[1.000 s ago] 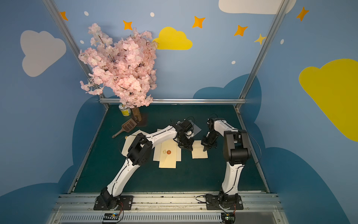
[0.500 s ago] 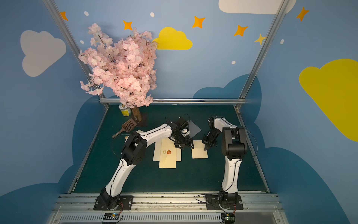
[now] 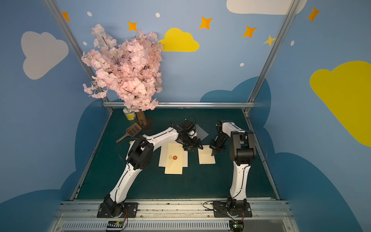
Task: Fold the letter paper in half and place it into the envelope
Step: Fold the letter paper at the center of the board.
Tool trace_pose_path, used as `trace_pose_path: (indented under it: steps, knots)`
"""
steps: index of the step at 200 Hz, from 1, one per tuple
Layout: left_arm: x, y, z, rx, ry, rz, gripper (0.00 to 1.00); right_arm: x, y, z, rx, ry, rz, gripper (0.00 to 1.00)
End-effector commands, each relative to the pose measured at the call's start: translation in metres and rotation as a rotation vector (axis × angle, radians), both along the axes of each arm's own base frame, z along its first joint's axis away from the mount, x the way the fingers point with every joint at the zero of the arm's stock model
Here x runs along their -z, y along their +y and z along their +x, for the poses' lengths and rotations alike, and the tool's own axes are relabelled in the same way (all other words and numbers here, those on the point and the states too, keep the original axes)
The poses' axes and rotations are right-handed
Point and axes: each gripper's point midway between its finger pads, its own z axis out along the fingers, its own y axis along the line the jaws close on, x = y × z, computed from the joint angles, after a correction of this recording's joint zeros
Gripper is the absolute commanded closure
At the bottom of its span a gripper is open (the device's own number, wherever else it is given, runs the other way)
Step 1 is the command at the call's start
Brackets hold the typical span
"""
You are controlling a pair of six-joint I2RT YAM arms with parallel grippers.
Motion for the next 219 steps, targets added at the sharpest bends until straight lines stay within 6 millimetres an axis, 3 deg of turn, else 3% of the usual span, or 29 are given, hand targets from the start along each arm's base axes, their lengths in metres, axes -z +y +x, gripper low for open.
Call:
trace_pose_path:
  steps: [1, 54, 88, 142, 194, 219]
  knots:
    - [0.023, -0.003, -0.006, 0.002, 0.039, 0.039, 0.22, 0.019, -0.006, 0.009, -0.013, -0.013, -0.026, 1.00]
    - [0.030, -0.024, -0.019, 0.012, 0.082, -0.002, 0.28, 0.018, -0.002, 0.010, -0.006, -0.014, -0.004, 1.00]
    - [0.029, -0.025, -0.018, -0.016, 0.085, -0.043, 0.33, 0.019, -0.002, 0.009, -0.006, -0.010, 0.001, 1.00]
    - [0.020, -0.021, -0.014, -0.072, 0.075, -0.143, 0.53, 0.019, -0.001, 0.011, -0.004, -0.011, 0.008, 1.00]
    - [0.012, -0.032, -0.012, -0.059, 0.076, -0.236, 0.61, 0.019, 0.000, 0.011, -0.004, -0.010, 0.018, 1.00]
    - [0.010, -0.032, -0.009, -0.065, 0.070, -0.247, 0.71, 0.018, 0.000, 0.011, -0.004, -0.014, 0.020, 1.00]
